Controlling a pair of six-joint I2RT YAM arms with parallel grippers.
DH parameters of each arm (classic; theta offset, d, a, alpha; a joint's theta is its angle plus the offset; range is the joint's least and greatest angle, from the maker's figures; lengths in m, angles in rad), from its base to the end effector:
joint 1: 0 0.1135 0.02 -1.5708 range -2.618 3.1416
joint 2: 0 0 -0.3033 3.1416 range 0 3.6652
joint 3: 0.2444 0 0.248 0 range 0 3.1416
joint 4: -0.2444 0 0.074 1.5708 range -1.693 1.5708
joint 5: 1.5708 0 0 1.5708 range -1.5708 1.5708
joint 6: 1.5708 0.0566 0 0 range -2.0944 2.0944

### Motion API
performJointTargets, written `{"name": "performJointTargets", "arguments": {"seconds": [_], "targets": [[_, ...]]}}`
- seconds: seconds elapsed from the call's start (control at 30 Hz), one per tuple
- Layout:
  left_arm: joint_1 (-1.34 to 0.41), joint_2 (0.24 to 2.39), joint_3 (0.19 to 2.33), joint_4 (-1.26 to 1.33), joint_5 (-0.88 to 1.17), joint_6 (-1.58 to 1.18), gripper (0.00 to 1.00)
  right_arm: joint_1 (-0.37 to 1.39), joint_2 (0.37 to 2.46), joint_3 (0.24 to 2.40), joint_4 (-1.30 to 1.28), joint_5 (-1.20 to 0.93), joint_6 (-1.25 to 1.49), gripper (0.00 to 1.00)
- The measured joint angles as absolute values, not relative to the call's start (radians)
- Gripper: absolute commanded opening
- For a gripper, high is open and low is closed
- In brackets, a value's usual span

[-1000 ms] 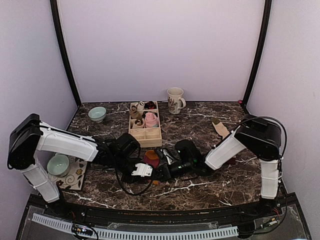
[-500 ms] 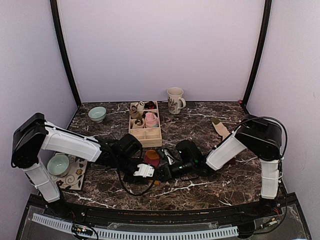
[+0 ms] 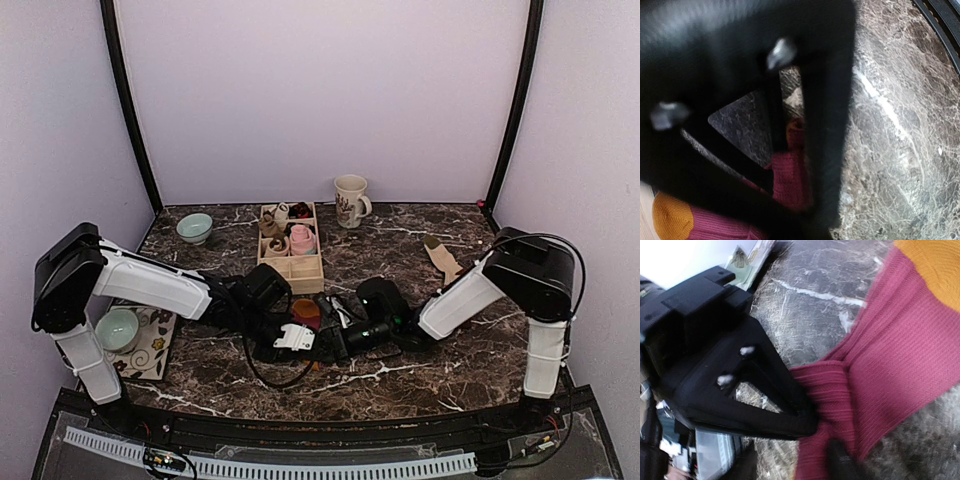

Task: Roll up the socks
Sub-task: Roll the sock at the center of the board.

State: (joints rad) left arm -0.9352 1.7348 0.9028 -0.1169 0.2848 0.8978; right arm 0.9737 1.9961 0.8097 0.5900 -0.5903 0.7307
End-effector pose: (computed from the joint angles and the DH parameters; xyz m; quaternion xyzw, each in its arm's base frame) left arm 0.1954 -0.2916 0.1710 0.7742 0.5391 -0.1408 0.3003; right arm 0.1939 0.3412 0.1212 -0.2376 0.8227 0.5064 0.1014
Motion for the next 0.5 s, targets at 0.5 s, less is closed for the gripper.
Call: {"name": "performJointTargets", "arguments": {"seconds": [0.5], "targets": [[-0.927, 1.806, 0.995, -0.208, 0.43, 0.855, 0.04, 0.95, 1.641, 0.581, 0.411, -0.191, 0.686, 1.0]]}}
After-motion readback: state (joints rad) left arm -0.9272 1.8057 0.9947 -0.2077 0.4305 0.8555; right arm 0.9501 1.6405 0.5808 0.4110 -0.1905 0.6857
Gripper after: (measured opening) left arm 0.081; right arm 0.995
